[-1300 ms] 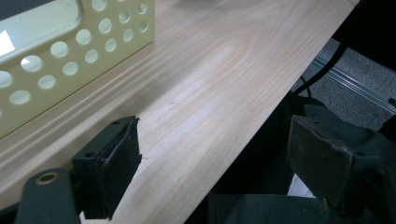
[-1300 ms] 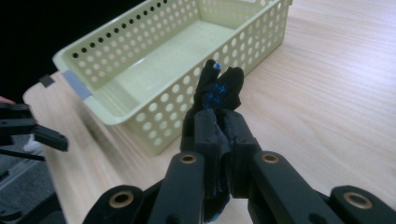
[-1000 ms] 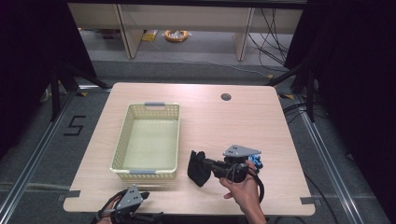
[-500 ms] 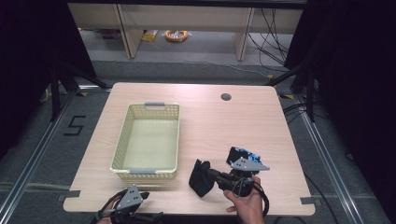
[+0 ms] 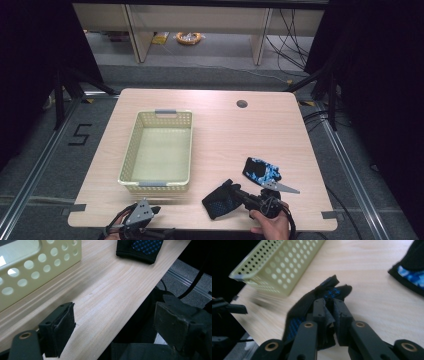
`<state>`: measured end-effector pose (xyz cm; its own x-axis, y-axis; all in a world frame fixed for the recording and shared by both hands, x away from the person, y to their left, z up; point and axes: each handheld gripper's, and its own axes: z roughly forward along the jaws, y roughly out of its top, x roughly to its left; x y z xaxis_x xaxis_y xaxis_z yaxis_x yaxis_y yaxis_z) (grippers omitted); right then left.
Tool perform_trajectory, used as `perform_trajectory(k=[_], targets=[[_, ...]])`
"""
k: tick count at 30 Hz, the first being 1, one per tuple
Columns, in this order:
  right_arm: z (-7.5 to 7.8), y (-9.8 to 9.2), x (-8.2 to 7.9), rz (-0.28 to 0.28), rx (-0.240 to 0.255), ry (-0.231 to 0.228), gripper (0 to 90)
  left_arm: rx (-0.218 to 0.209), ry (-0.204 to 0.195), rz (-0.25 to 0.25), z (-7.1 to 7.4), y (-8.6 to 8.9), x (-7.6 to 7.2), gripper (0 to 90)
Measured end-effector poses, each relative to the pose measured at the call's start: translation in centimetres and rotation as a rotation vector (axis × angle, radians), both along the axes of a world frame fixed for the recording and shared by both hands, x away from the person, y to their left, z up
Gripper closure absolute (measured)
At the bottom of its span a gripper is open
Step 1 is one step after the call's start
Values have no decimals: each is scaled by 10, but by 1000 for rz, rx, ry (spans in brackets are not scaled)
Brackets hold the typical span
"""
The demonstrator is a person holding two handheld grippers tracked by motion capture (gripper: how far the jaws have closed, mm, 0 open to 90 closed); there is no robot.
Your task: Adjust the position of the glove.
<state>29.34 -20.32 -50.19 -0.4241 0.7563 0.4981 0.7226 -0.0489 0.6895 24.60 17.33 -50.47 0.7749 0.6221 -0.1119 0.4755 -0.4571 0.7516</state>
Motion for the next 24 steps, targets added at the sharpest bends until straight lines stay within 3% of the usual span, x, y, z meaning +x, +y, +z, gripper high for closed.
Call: perform_trajectory(k=[1,3,5,8,9,12,14,16,17,20,22,24], targets=[[-2,-2,0,11,-33,-20,788,-7,1,5,0,-1,0,165],[-4,-3,-2,1,-48,-19,784,-37,1,22,-1,-2,-1,165],[-6,-3,-4,0,-71,-5,770,-22,4,14,-1,-2,-1,165],[-9,-4,-5,4,-106,-7,739,-42,10,21,-2,-3,-2,165],[-8,-5,-5,4,-124,1,725,-10,4,5,-1,-1,-1,165],[-10,-3,-6,-2,-178,13,669,-41,12,20,-2,-3,-2,165],[-7,-3,-7,19,-200,2,651,-25,12,10,-1,-2,-1,165],[-3,-3,-7,7,-237,-30,612,-43,10,20,-2,-4,-2,165],[0,-5,-6,9,-259,-51,598,-12,2,7,-1,-2,-1,165],[14,-14,-3,-8,-356,-133,574,-14,5,7,-1,-2,-1,165],[20,-24,0,-22,-406,-160,573,-12,5,4,-1,-2,-1,165],[24,-35,4,-43,-418,-154,572,-36,10,14,-1,-3,-1,165]])
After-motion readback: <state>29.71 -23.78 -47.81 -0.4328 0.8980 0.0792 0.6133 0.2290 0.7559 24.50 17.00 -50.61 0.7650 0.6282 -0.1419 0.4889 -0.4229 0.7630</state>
